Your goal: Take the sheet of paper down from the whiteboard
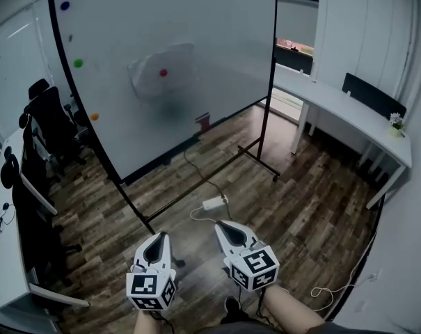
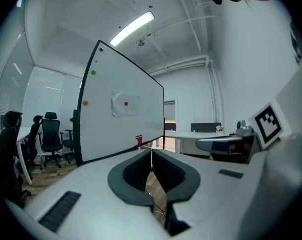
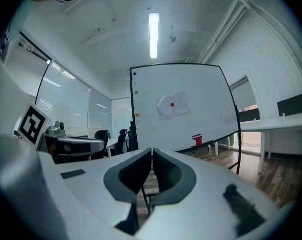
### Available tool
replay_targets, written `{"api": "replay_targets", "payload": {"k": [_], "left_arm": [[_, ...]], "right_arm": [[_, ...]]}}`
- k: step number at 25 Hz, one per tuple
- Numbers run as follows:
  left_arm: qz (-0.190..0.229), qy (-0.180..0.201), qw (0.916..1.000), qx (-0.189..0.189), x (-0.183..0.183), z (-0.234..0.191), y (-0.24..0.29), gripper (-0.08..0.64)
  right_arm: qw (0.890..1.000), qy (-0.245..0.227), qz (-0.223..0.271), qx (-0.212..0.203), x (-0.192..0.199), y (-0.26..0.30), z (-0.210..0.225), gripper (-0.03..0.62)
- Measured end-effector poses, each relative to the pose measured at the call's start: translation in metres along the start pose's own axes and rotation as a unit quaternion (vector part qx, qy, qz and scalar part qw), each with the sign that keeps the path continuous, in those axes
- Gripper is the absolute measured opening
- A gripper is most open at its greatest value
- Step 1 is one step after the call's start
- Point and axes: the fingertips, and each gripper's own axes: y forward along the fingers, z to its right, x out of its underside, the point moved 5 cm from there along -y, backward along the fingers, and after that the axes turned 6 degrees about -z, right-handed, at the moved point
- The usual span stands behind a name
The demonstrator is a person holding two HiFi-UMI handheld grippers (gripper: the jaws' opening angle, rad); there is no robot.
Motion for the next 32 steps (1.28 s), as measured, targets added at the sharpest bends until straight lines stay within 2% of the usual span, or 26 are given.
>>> {"api": "replay_targets", "payload": {"k": [7,13,20,26,32], "left_arm": [[-0.004,-0.005,0.9998,-0.021,-0.015,0.009,0.049,0.020],[-0.005,-0.012,0.9991,-0.040,-0.016,0.004,0.067,0.020],[-0.001,-0.019,0.9981,-0.059,-0.025,-0.034,0.090,0.020],[0.024,-0.019,0.9985,-0.045,-0.047,-0.077,0.142,0.020],[0.042,-0.018,0.9986,-0.027,-0.080,-0.127,0.205,0.020]], "right_arm": [[1.000,-0.001,-0.001,-0.020,-0.013,0.023,0.052,0.025],[0.999,0.006,-0.002,-0.032,-0.012,0.043,0.074,0.025],[0.999,0.014,-0.013,-0.038,-0.014,0.093,0.086,0.025],[0.999,-0.004,-0.020,-0.025,-0.025,0.150,0.101,0.025],[1.000,-0.018,-0.011,-0.008,-0.058,0.218,0.123,0.025]]}}
